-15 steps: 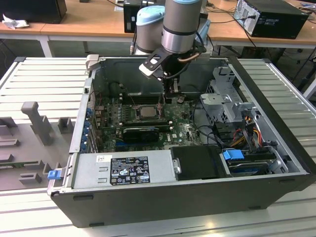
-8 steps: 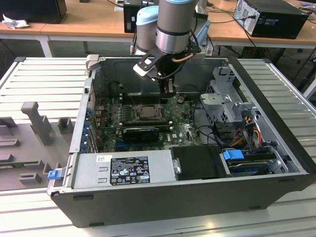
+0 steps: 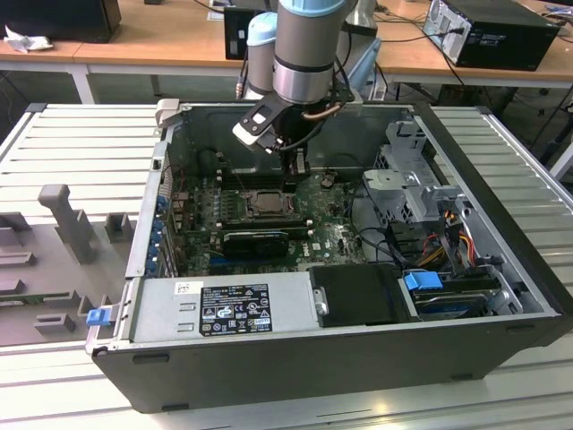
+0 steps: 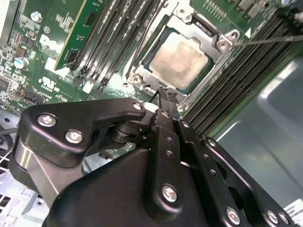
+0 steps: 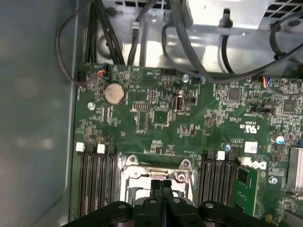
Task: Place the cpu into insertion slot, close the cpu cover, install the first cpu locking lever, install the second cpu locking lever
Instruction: 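Close the cpu cover, then install the first cpu locking lever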
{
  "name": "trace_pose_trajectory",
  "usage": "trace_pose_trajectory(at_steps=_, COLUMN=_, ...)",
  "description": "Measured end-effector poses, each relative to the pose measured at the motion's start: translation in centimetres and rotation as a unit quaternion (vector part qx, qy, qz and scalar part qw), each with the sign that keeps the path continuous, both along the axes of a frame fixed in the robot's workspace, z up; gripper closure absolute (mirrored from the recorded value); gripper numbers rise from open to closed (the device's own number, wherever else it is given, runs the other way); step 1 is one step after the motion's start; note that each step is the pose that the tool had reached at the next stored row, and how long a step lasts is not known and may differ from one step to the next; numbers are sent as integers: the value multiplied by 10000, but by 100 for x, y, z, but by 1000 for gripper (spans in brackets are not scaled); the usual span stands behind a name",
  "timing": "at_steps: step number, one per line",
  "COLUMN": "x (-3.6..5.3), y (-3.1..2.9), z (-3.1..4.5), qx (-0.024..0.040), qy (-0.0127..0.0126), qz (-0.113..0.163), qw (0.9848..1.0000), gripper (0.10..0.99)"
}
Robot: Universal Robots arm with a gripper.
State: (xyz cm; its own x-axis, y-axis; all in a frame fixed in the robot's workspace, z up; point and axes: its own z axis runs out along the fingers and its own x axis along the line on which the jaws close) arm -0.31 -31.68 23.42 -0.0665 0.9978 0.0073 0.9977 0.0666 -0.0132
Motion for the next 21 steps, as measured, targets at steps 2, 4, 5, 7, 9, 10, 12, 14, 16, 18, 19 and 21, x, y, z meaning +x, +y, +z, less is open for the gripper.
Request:
trace_pose_trajectory(at_steps=2, x=-24, y=5, z=-2, qx=0, qy=0, qz=1, qw=10000, gripper=980)
trace_pose_trajectory(at_steps=4, x=-62, y=7, z=-2, qx=0, qy=0, qz=2, qw=10000, gripper=980)
trace_pose_trajectory(at_steps=5, x=-86, y=8, z=-3, qx=0, qy=0, qz=2, qw=10000, gripper=980)
trace_pose_trajectory(at_steps=7, x=-116, y=9, z=-3, qx=0, qy=0, qz=1, qw=10000, gripper=980)
trace_pose_trajectory(at_steps=9, x=-132, y=10, z=-3, qx=1, qy=0, qz=1, qw=10000, gripper=980)
trace_pose_trajectory(at_steps=10, x=-136, y=10, z=-3, qx=1, qy=0, qz=2, qw=10000, gripper=980)
trace_pose_trajectory(at_steps=12, x=-148, y=10, z=-3, qx=1, qy=0, qz=1, qw=10000, gripper=980)
trace_pose_trajectory(at_steps=14, x=-170, y=10, z=-3, qx=1, qy=0, qz=2, qw=10000, gripper=980)
trace_pose_trajectory(at_steps=16, x=-192, y=10, z=-3, qx=1, qy=0, qz=2, qw=10000, gripper=980)
trace_pose_trajectory(at_steps=18, x=-211, y=10, z=-3, qx=1, qy=0, qz=1, qw=10000, gripper=980)
trace_pose_trajectory(at_steps=19, x=-211, y=10, z=-3, qx=1, qy=0, qz=2, qw=10000, gripper=980)
trace_pose_trajectory(at_steps=21, x=-212, y=9, z=9, qx=0, qy=0, qz=1, qw=10000, gripper=980)
